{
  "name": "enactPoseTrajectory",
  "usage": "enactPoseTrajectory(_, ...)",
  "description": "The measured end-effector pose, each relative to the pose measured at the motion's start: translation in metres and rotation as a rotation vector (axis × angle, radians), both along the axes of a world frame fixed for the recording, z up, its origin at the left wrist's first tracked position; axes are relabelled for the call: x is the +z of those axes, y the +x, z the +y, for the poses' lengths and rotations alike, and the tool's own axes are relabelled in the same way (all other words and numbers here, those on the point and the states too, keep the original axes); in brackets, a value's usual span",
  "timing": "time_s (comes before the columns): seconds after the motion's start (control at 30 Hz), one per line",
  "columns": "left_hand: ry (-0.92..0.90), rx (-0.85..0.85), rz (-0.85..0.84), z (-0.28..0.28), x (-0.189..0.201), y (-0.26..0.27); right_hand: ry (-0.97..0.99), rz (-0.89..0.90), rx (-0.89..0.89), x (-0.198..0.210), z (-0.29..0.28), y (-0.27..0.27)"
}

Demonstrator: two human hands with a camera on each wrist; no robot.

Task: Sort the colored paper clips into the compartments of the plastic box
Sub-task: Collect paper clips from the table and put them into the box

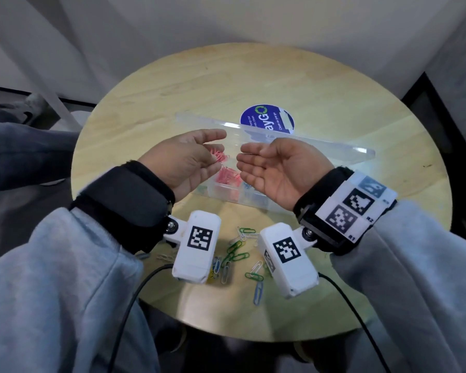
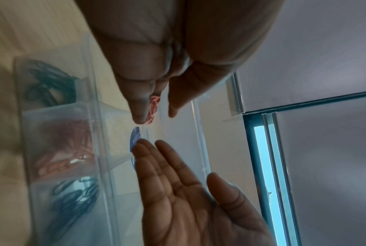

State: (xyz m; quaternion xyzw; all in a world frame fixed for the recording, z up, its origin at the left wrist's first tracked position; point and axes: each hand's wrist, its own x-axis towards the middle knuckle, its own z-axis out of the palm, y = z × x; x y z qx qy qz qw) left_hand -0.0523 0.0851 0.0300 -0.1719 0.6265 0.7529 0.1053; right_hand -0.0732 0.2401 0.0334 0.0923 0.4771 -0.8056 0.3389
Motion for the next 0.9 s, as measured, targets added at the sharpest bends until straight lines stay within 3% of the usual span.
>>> enactPoseTrajectory(0.3,-0.152,-0.088,0.088,-0.014,0.01,0.012,0.551,0.363,0.314,0.009,0.027,0.011)
enactPoseTrajectory(0.47,-0.706,-0.092,-0.025,-0.058,0.004,0.019,0.988,0.655,0.668,-0.001,0.033,0.025)
enactPoseTrajectory(0.6,-1.025,-0.241,-0.133,-0.065,-0.014,0.025,1.255,0.886,0.904,-0.01,0.017,0.035)
enactPoseTrajectory(0.7,-1.191,-0.384,-0.157,-0.058,-0.023,0.027,1.328,0.963,1.003,-0.021,0.005,0.038)
enactPoseTrajectory(0.9,-1.295,-0.489,-0.222,-0.047,-0.038,0.028,1.395,0.96,1.144,-0.038,0.0,0.036)
